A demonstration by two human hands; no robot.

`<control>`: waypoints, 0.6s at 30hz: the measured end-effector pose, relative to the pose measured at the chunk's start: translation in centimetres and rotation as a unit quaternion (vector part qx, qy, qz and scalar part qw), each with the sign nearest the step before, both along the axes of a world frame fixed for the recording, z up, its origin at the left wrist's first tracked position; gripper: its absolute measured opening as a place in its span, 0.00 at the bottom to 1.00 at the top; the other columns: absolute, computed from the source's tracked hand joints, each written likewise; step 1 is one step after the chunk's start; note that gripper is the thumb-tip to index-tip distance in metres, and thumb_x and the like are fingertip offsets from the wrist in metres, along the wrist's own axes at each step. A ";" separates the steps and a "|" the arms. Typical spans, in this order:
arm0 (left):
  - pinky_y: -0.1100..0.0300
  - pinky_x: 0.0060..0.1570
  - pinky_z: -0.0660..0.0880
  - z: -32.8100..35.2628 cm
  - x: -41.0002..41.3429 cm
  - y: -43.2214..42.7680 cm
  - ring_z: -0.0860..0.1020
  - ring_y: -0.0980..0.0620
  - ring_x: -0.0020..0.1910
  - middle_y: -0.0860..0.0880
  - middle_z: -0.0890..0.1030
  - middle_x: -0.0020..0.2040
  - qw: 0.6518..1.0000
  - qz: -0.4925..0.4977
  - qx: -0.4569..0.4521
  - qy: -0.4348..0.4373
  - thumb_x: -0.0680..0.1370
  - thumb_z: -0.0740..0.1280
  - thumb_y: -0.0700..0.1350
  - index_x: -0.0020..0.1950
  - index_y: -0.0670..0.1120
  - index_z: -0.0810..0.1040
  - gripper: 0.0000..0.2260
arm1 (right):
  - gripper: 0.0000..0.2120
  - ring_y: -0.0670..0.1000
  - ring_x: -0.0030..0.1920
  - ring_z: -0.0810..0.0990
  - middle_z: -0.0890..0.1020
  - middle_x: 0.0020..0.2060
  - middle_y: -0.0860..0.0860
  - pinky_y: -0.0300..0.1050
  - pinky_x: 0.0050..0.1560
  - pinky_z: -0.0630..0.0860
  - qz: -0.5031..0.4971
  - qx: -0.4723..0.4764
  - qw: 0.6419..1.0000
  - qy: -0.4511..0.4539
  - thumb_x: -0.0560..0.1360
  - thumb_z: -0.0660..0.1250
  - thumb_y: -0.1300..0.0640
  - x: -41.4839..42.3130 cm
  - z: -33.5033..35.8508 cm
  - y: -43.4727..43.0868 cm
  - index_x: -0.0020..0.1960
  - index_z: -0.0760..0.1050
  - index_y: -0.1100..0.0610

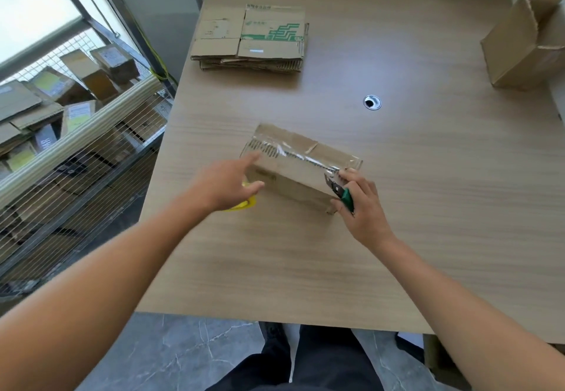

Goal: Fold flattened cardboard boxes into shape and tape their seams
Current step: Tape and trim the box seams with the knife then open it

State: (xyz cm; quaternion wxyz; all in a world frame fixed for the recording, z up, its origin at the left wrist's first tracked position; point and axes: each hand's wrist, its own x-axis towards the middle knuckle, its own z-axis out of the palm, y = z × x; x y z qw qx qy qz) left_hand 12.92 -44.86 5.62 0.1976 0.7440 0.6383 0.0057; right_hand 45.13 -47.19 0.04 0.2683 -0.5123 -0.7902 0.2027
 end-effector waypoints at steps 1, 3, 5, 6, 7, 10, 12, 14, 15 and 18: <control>0.52 0.49 0.74 0.1 -1.5 0.7 0.81 0.39 0.54 0.43 0.84 0.51 1.000 0.003 -0.012 0.006 0.77 0.68 0.62 0.81 0.56 0.55 0.37 | 0.12 0.63 0.70 0.72 0.78 0.65 0.60 0.55 0.71 0.66 0.039 -0.004 0.999 -0.013 0.72 0.76 0.67 0.8 0.4 1.0 0.51 0.76 0.66; 0.53 0.46 0.72 0.4 -3.7 1.7 0.81 0.41 0.53 0.47 0.84 0.47 0.998 -0.007 -0.050 0.033 0.74 0.67 0.68 0.82 0.55 0.47 0.45 | 0.10 0.63 0.71 0.71 0.78 0.66 0.60 0.57 0.72 0.66 0.100 -0.016 0.993 -0.053 0.71 0.75 0.71 1.9 1.7 3.4 0.50 0.77 0.68; 0.56 0.43 0.69 0.4 -4.5 2.0 0.81 0.45 0.50 0.52 0.83 0.43 0.993 -0.036 -0.090 0.067 0.70 0.65 0.74 0.82 0.58 0.44 0.49 | 0.10 0.65 0.71 0.70 0.78 0.66 0.60 0.57 0.72 0.66 0.086 -0.010 0.992 -0.092 0.70 0.72 0.74 2.3 2.9 5.8 0.49 0.76 0.68; 0.56 0.44 0.68 0.3 -4.4 1.9 0.81 0.45 0.51 0.51 0.83 0.44 0.991 -0.048 -0.104 0.071 0.68 0.65 0.76 0.81 0.60 0.43 0.50 | 0.10 0.65 0.68 0.70 0.78 0.65 0.61 0.57 0.70 0.67 0.043 0.001 0.994 -0.097 0.69 0.71 0.74 2.2 3.4 6.6 0.49 0.76 0.67; 0.57 0.45 0.68 0.1 -4.1 1.7 0.81 0.45 0.52 0.50 0.83 0.47 0.990 -0.054 -0.113 0.063 0.67 0.65 0.76 0.81 0.62 0.43 0.50 | 0.09 0.64 0.63 0.70 0.77 0.62 0.62 0.54 0.67 0.68 -0.018 0.014 0.996 -0.085 0.70 0.71 0.73 1.8 3.8 6.8 0.48 0.75 0.66; 0.57 0.48 0.70 -0.1 -3.4 0.6 0.81 0.45 0.54 0.46 0.83 0.53 0.991 -0.036 -0.130 0.006 0.62 0.65 0.79 0.80 0.65 0.44 0.53 | 0.11 0.56 0.52 0.66 0.70 0.50 0.55 0.46 0.57 0.64 -0.140 0.030 0.990 0.019 0.73 0.71 0.68 -1.3 4.8 4.8 0.43 0.69 0.59; 0.58 0.49 0.71 0.1 -3.3 0.3 0.80 0.47 0.50 0.49 0.81 0.47 0.991 -0.022 -0.131 -0.026 0.57 0.64 0.81 0.79 0.68 0.44 0.55 | 0.13 0.54 0.49 0.66 0.69 0.46 0.52 0.47 0.54 0.64 -0.129 -0.010 0.990 0.055 0.74 0.72 0.63 -4.3 4.7 2.1 0.43 0.68 0.58; 0.58 0.46 0.70 0.2 -3.1 0.2 0.76 0.53 0.41 0.52 0.76 0.39 0.989 -0.040 -0.138 -0.034 0.59 0.68 0.79 0.78 0.70 0.44 0.53 | 0.14 0.54 0.52 0.68 0.71 0.49 0.52 0.45 0.55 0.66 -0.129 -0.072 0.986 0.075 0.75 0.75 0.55 -6.7 4.0 -0.2 0.45 0.69 0.57; 0.59 0.46 0.70 0.2 -2.9 0.2 0.74 0.55 0.40 0.52 0.76 0.38 0.988 -0.049 -0.143 -0.034 0.62 0.71 0.76 0.78 0.70 0.46 0.52 | 0.14 0.53 0.56 0.69 0.73 0.53 0.52 0.46 0.59 0.67 -0.135 -0.095 0.983 0.078 0.75 0.75 0.53 -7.7 3.5 -0.9 0.47 0.71 0.58; 0.65 0.46 0.68 0.1 -2.0 -0.3 0.74 0.58 0.41 0.55 0.75 0.39 0.985 -0.043 -0.151 -0.075 0.65 0.76 0.68 0.80 0.64 0.52 0.50 | 0.19 0.55 0.70 0.66 0.73 0.66 0.54 0.48 0.72 0.65 -0.120 -0.128 0.982 0.075 0.75 0.75 0.53 -9.0 2.4 -1.5 0.60 0.74 0.62</control>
